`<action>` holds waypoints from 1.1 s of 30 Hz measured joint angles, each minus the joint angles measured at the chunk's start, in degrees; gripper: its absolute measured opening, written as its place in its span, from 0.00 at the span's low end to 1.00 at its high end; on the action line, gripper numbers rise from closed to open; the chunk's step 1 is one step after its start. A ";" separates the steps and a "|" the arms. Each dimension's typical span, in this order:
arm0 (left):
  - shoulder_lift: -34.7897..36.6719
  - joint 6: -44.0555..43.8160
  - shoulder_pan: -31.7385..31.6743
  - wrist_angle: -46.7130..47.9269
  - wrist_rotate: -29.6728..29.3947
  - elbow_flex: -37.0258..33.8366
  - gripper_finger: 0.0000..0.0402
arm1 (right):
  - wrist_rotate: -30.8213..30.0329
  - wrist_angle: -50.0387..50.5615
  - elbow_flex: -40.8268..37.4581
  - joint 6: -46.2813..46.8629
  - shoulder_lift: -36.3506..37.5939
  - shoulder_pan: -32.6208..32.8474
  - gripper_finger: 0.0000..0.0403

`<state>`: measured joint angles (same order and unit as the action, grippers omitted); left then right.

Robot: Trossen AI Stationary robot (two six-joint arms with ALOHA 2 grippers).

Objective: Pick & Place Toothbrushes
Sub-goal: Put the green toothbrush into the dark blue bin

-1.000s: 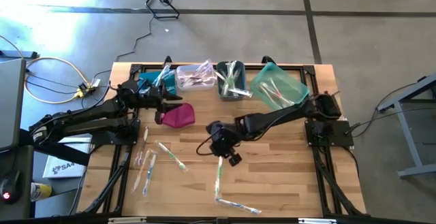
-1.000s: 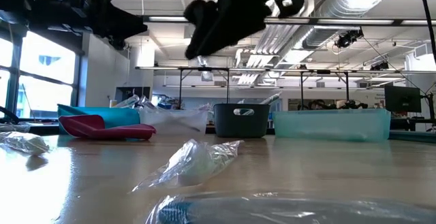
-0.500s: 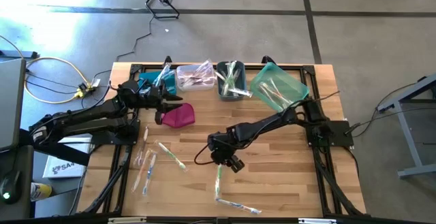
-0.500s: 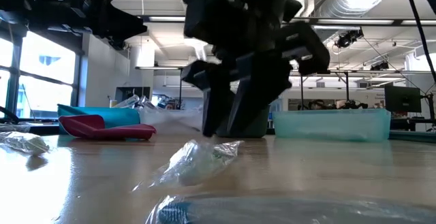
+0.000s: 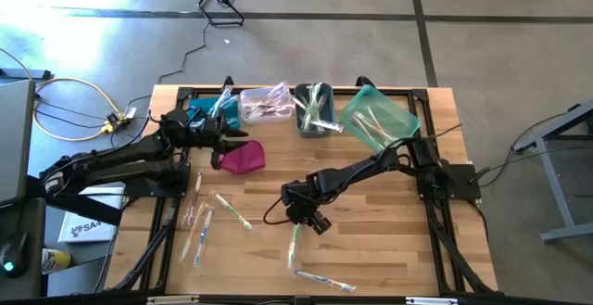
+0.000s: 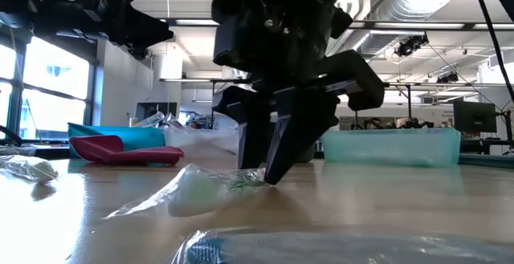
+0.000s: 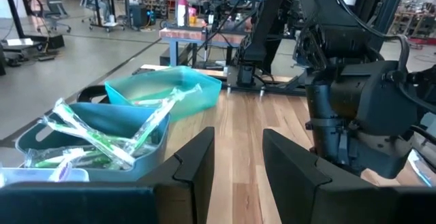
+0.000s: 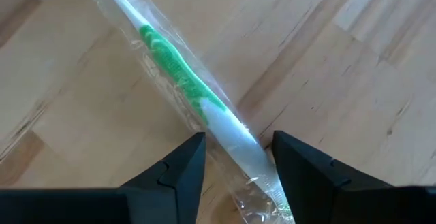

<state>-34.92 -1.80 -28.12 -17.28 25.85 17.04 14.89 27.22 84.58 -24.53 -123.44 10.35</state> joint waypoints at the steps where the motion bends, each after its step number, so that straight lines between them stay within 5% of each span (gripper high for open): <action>1: 0.00 0.00 0.00 0.02 0.00 0.00 0.30 | -0.13 0.03 0.00 0.00 0.00 0.00 0.40; 17: 0.00 0.00 0.00 0.13 0.00 0.00 0.30 | -0.94 0.49 -0.02 0.88 -0.13 -2.11 0.11; 33: 0.00 0.00 0.00 0.13 0.02 0.00 0.30 | -2.48 2.10 -0.29 3.98 1.70 -2.58 0.10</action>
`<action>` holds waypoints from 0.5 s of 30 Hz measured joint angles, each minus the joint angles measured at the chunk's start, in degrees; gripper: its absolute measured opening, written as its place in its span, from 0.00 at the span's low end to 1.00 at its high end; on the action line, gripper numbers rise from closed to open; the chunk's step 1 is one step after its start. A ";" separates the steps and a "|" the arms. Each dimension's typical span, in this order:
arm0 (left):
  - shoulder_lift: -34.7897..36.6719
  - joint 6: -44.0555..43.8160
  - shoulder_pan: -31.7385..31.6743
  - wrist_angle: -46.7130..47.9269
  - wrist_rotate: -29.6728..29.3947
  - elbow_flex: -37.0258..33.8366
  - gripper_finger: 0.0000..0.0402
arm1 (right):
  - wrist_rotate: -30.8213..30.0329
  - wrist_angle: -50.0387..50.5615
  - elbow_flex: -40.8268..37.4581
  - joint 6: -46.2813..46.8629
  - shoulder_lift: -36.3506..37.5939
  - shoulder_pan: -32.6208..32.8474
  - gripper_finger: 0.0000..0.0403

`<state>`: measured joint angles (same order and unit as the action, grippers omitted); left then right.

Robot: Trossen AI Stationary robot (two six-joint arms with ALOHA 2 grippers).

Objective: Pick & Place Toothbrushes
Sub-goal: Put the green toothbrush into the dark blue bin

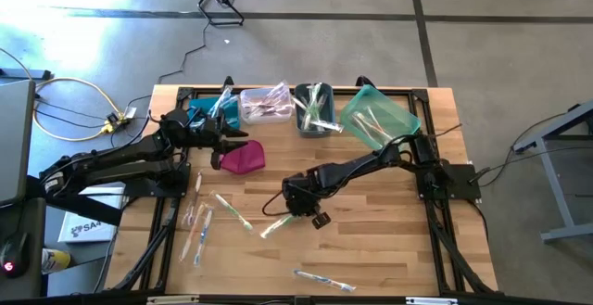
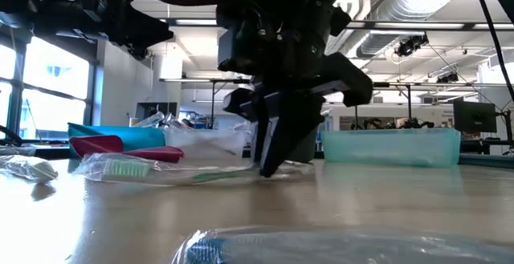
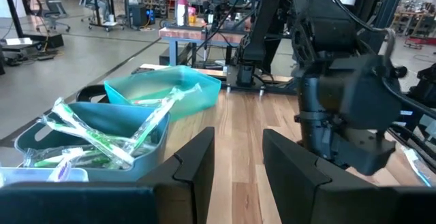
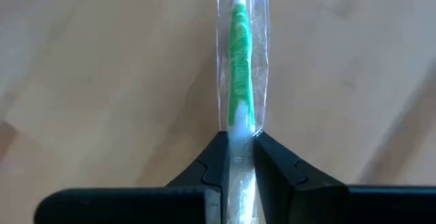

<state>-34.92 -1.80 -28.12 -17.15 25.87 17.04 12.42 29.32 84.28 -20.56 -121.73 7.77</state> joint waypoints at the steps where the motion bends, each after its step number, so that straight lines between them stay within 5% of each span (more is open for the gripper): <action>1: 0.01 0.00 0.00 -0.02 0.00 0.00 0.30 | -0.20 -0.05 -0.08 0.03 0.50 -0.11 0.10; 15: 0.00 0.00 0.02 0.22 0.15 0.00 0.30 | -5.77 1.17 0.10 3.04 10.44 -0.74 0.10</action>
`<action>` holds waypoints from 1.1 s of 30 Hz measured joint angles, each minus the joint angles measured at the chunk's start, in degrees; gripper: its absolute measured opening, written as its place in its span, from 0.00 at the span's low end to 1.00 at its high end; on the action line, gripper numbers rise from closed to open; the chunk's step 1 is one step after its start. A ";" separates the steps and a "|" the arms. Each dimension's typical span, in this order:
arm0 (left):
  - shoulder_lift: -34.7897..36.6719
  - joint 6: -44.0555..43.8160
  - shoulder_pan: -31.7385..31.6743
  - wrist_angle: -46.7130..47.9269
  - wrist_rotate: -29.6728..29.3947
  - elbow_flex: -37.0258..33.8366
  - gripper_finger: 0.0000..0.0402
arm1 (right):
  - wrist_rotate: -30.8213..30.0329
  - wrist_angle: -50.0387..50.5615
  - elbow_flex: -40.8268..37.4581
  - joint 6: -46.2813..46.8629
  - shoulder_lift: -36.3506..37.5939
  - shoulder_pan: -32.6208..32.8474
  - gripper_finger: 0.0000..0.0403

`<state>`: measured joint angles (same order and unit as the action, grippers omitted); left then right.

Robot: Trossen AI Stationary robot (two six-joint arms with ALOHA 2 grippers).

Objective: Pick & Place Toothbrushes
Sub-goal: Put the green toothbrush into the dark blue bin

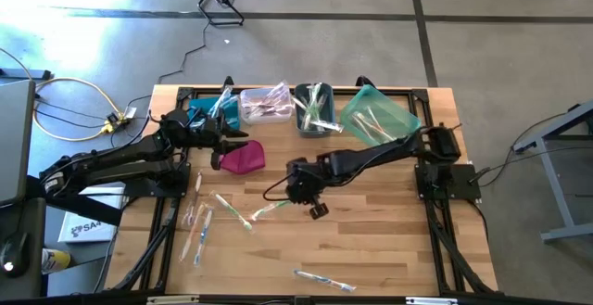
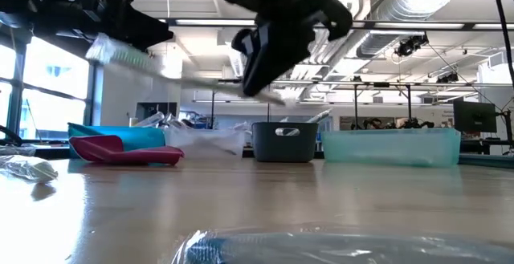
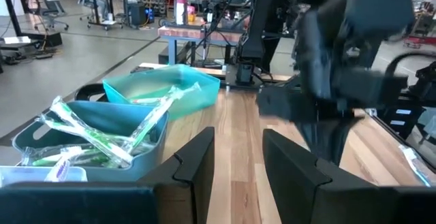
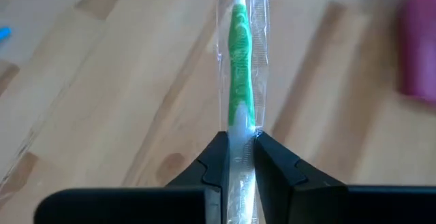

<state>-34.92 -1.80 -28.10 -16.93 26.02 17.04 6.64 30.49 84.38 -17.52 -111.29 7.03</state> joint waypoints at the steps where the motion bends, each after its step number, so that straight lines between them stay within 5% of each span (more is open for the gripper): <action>1: 0.02 0.00 0.00 -0.02 -0.02 0.00 0.30 | -1.39 0.12 0.00 0.34 0.94 0.00 0.10; 20: 0.02 0.01 -0.01 -0.01 -0.17 0.00 0.30 | -23.57 6.05 0.09 23.16 20.13 -3.83 0.13; 33: 0.02 0.01 -0.02 -0.02 -0.17 0.00 0.30 | -30.60 5.19 0.09 26.83 20.00 -11.61 0.10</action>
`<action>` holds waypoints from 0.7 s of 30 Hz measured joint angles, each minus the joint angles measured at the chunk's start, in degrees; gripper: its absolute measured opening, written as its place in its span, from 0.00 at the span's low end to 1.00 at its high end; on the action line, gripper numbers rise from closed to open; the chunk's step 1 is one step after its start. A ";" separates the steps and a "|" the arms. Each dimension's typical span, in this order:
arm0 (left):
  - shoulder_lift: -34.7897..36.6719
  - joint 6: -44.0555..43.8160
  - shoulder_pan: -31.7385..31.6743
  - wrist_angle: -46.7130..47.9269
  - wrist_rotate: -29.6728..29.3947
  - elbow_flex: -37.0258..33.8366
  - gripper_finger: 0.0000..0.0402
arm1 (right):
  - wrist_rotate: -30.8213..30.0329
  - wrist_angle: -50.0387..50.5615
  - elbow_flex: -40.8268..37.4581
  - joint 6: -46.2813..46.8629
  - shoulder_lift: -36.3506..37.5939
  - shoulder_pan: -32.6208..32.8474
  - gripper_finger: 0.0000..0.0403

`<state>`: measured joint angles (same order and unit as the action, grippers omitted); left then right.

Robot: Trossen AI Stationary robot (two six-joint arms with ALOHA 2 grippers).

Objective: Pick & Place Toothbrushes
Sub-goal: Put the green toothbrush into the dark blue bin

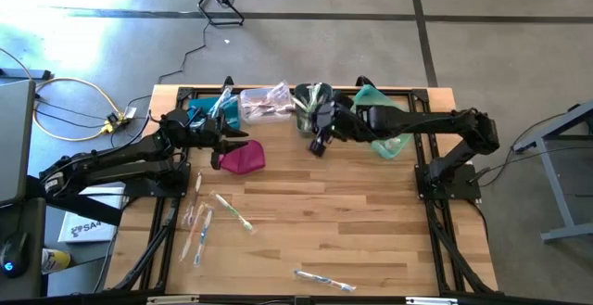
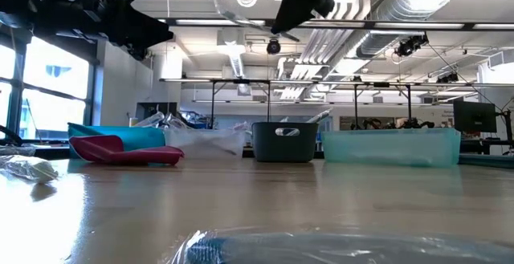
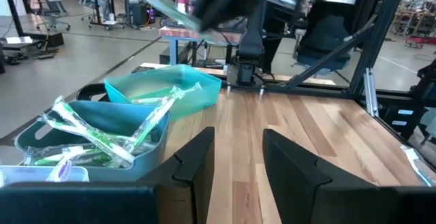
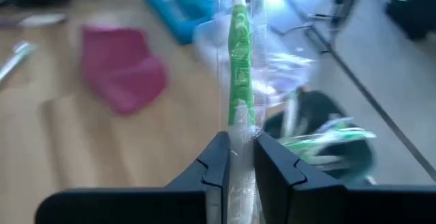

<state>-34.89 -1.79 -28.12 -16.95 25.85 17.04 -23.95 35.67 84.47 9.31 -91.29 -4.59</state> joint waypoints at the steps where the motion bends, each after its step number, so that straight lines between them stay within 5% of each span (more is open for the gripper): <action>1: 0.00 -0.01 0.00 0.00 0.00 0.00 0.30 | -0.70 -0.56 0.00 0.46 0.00 -0.98 0.10; 21: 0.00 0.01 0.00 0.00 0.02 0.00 0.30 | 4.83 -1.71 0.00 6.15 -5.41 -15.87 0.10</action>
<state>-34.89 -1.78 -28.12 -16.95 25.87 17.04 -19.12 33.96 84.47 15.46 -96.70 -20.45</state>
